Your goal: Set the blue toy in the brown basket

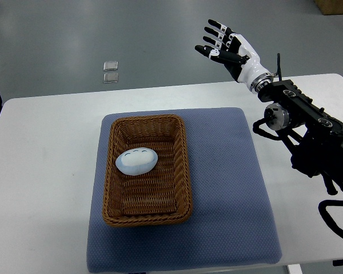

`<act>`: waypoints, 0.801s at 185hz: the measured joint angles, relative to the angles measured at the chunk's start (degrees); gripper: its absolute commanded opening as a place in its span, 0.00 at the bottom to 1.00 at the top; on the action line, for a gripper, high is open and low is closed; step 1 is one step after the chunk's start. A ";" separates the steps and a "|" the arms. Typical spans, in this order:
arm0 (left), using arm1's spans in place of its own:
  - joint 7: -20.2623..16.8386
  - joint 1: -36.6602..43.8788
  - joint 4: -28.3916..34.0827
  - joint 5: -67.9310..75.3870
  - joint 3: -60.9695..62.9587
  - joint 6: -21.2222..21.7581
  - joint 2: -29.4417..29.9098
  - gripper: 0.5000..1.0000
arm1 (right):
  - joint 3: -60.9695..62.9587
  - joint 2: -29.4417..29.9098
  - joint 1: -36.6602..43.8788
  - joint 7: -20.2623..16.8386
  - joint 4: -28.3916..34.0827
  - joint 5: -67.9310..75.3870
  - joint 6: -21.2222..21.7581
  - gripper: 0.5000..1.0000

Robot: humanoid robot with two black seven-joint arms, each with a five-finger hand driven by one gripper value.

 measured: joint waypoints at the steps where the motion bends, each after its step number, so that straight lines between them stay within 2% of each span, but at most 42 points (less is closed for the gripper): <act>1: 0.00 0.00 0.00 0.00 0.00 0.00 0.00 1.00 | 0.00 0.00 -0.05 0.00 -0.08 0.20 -0.06 0.80; 75: 0.00 0.00 0.00 0.00 0.00 0.00 0.00 1.00 | -0.04 0.24 -1.56 1.92 -8.72 9.64 -6.28 0.80; 126: 0.00 0.02 0.00 0.00 0.00 0.00 0.00 1.00 | -0.08 0.38 -2.58 2.15 -10.03 18.22 -7.04 0.81; 148: 0.00 0.23 0.00 0.00 0.00 0.00 0.00 1.00 | -0.22 0.53 -3.09 4.43 -10.06 18.72 -7.06 0.81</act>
